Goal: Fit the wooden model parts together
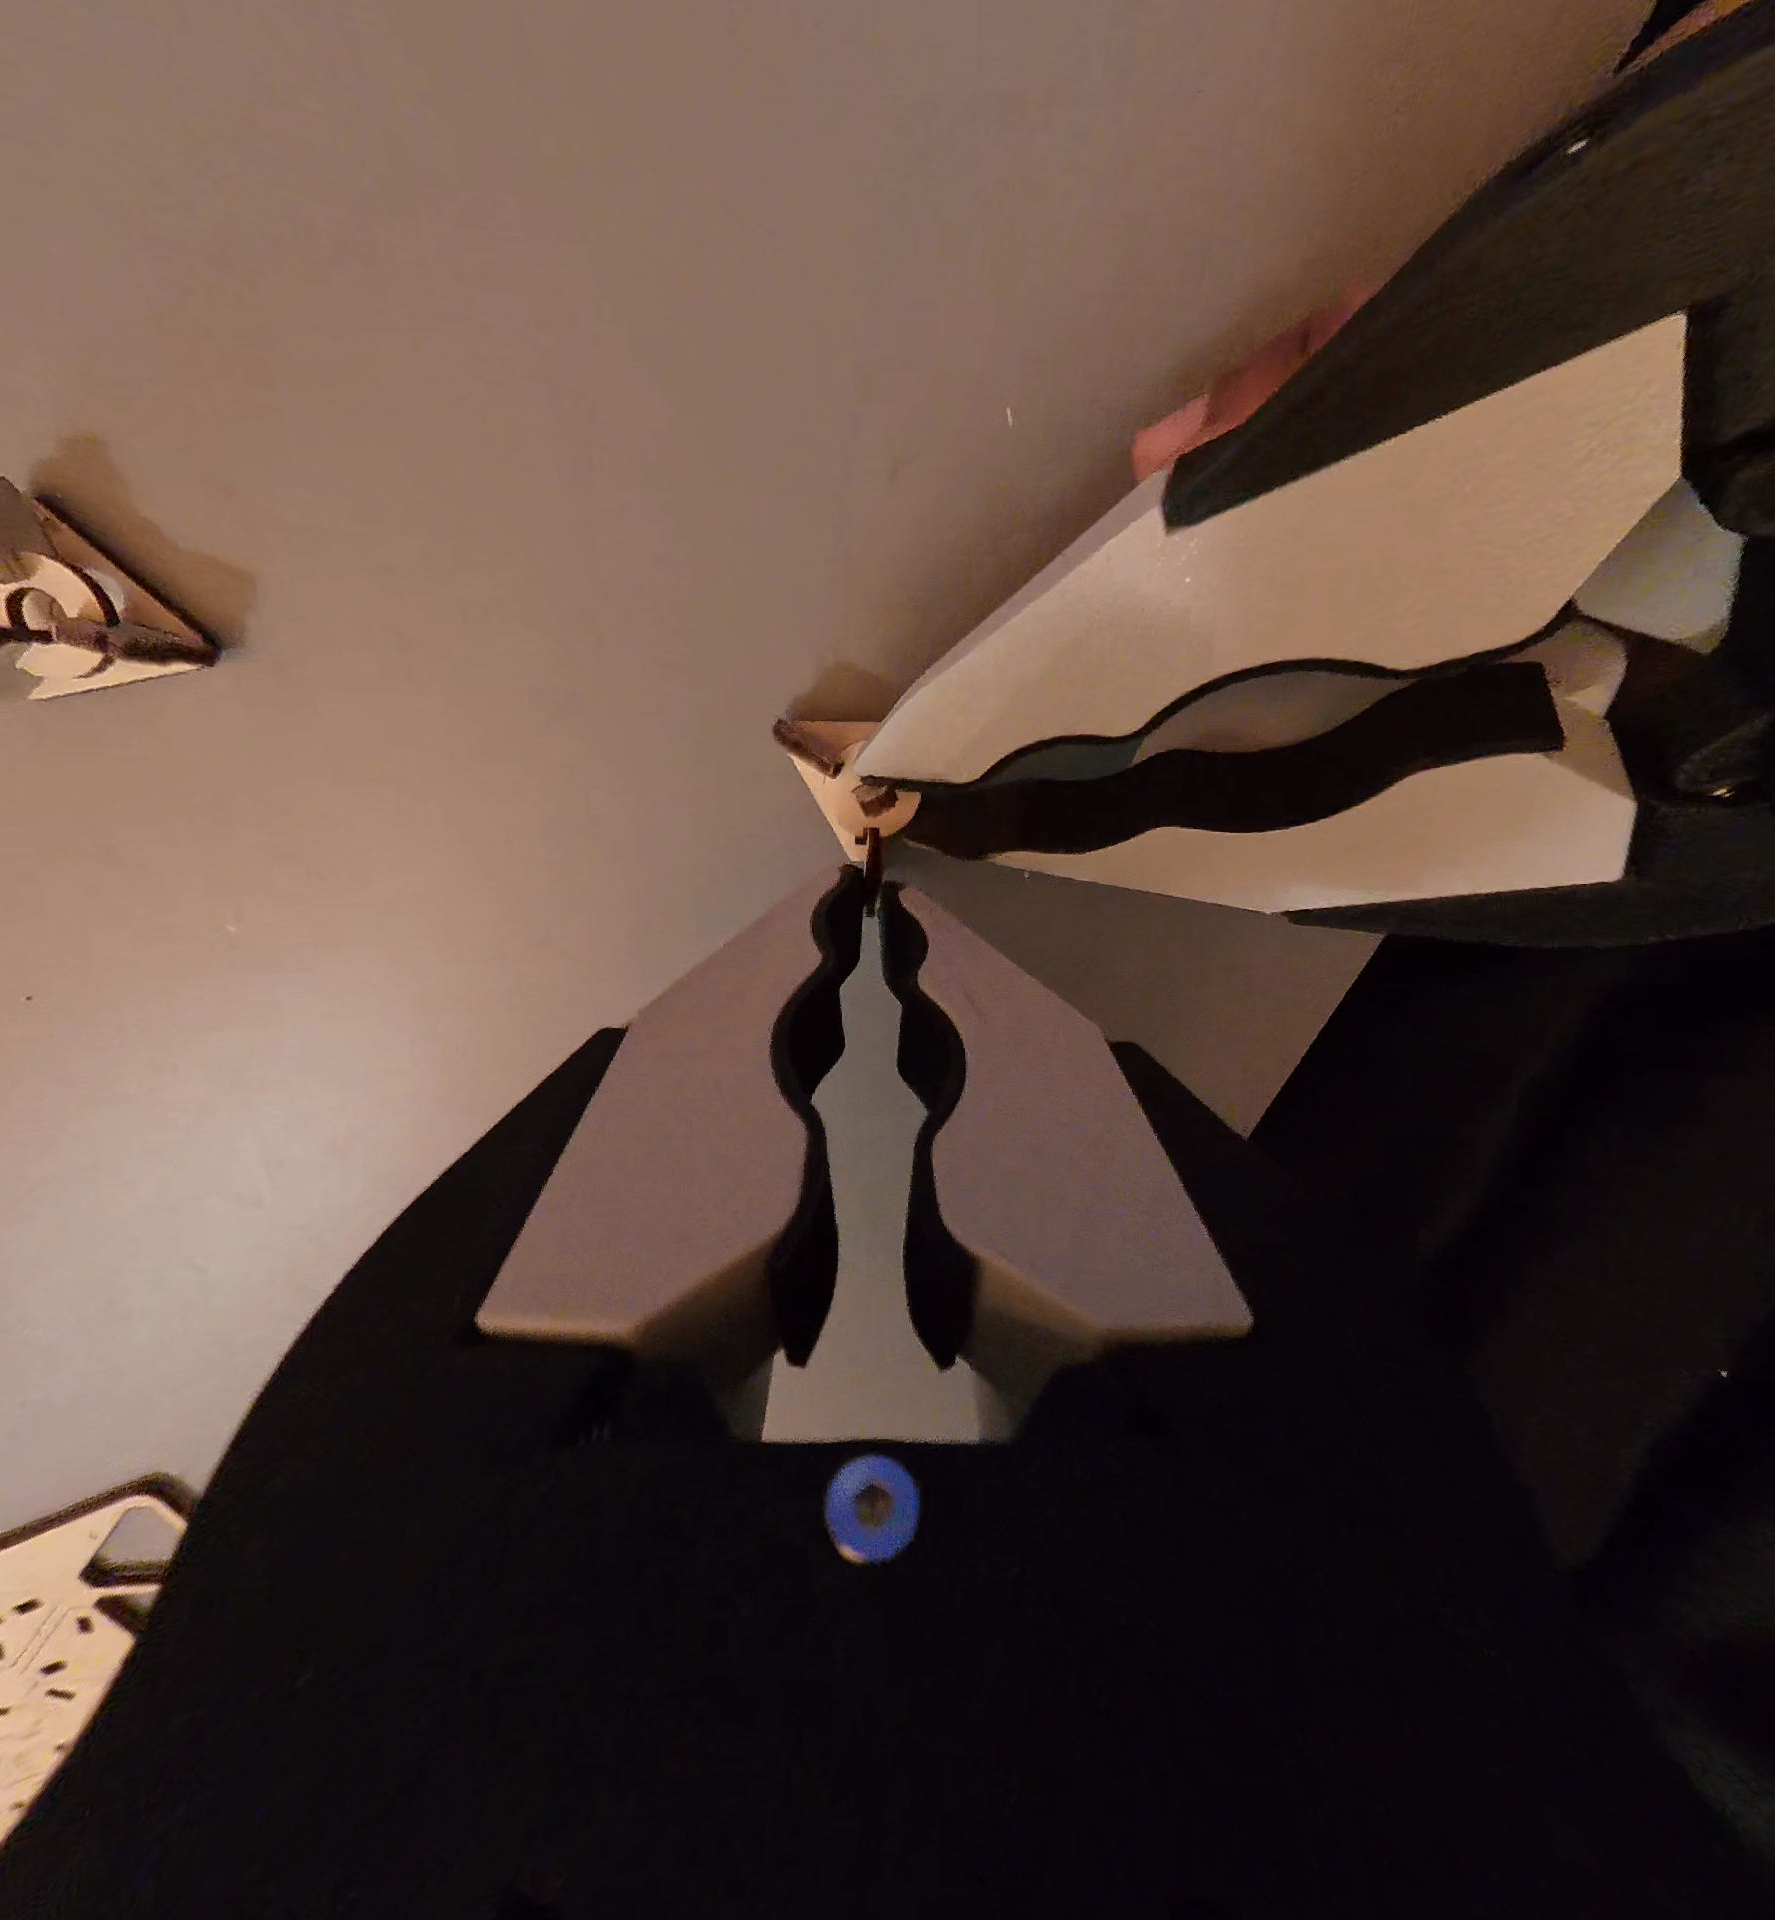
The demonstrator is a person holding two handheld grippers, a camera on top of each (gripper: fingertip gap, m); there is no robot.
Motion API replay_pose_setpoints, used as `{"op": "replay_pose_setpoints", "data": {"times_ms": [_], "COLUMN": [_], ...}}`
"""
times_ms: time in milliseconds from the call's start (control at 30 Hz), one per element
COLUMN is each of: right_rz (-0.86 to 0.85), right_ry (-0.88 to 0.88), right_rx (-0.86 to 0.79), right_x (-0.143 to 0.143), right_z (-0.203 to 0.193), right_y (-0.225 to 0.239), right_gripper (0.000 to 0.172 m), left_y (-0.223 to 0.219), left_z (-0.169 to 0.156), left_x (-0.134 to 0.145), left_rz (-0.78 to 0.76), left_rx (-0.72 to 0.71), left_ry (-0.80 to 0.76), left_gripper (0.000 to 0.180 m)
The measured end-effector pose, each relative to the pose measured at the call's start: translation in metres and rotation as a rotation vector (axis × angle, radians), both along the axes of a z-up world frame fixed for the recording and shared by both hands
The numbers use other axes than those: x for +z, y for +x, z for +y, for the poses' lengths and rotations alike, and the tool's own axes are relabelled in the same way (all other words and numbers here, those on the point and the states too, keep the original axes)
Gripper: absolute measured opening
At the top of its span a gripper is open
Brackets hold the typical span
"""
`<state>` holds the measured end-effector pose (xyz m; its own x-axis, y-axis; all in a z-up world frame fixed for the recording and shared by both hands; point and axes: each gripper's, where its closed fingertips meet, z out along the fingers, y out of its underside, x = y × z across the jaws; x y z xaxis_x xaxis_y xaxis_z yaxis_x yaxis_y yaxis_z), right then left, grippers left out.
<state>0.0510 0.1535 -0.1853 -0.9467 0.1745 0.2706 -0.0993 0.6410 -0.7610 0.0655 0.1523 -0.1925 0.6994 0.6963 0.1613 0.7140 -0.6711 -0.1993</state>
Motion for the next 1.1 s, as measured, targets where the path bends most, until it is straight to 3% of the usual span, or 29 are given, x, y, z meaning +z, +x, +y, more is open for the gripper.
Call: {"op": "replay_pose_setpoints", "data": {"times_ms": [267, 733, 1100], "right_rz": [0.0, 0.022, 0.041], "right_ry": [-0.001, 0.006, 0.009], "right_rx": [-0.001, -0.029, -0.019], "right_x": [0.0, 0.0, 0.0], "right_z": [0.0, -0.001, -0.003], "right_y": [0.0, -0.001, 0.001], "right_gripper": [0.01, 0.01, 0.011], "left_y": [-0.006, 0.001, 0.006], "left_z": [-0.001, -0.001, 0.0], "left_x": [-0.001, -0.003, -0.003], "left_rz": [-0.051, 0.135, 0.019], "left_rx": [0.03, 0.125, 0.125], "left_ry": [-0.009, 0.1, 0.087], "left_gripper": [0.001, 0.0, 0.0]}}
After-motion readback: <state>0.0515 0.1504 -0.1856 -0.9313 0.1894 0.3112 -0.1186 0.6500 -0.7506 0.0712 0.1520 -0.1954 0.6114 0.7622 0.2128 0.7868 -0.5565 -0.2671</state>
